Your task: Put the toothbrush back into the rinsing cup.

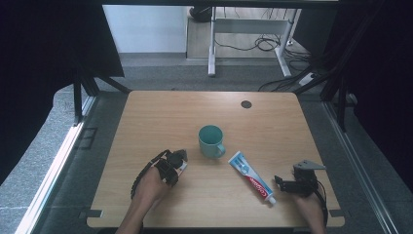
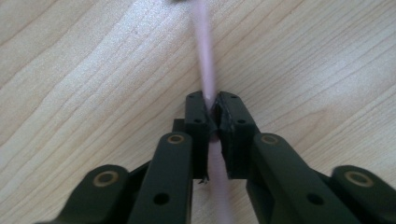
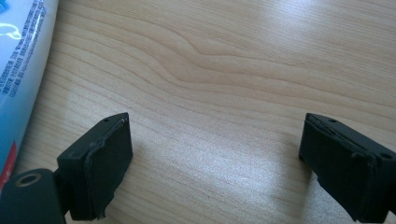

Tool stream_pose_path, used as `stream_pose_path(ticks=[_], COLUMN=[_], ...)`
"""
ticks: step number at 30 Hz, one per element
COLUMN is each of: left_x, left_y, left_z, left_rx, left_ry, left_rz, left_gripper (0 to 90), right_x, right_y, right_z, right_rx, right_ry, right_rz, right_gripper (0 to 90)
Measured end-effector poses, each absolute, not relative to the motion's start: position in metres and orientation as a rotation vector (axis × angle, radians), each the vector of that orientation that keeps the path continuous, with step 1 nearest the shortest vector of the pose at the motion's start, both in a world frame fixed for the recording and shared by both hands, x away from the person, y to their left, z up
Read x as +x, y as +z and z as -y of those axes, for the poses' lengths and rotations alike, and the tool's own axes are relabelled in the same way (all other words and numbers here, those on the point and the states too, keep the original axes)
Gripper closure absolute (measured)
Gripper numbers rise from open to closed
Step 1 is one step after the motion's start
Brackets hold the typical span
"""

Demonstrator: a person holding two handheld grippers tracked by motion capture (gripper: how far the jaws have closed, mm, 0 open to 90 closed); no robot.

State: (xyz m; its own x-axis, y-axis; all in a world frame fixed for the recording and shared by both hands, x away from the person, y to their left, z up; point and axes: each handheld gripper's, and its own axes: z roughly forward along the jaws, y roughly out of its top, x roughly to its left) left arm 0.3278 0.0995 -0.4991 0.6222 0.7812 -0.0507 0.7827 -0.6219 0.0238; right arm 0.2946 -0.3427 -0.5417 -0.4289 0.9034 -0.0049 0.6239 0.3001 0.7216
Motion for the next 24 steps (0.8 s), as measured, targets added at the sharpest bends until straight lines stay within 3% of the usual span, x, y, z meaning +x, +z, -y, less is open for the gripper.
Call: stream_pose_path(ticks=[13,24], left_x=[0.331,0.331], left_y=[-0.499,-0.485], left_z=[-0.106,-0.106], left_rx=[2.755,2.717], left_ry=[-0.111,-0.073], left_rz=[-1.297,-1.236], left_gripper=[84.8,84.7], right_x=[0.295,0.295], right_y=[-0.542,-0.542], right_z=[0.343,0.343], right_rx=[1.362,1.362], right_ry=[0.918,0.917], right_rz=[-2.162,-2.163], right_gripper=[9.3,9.3])
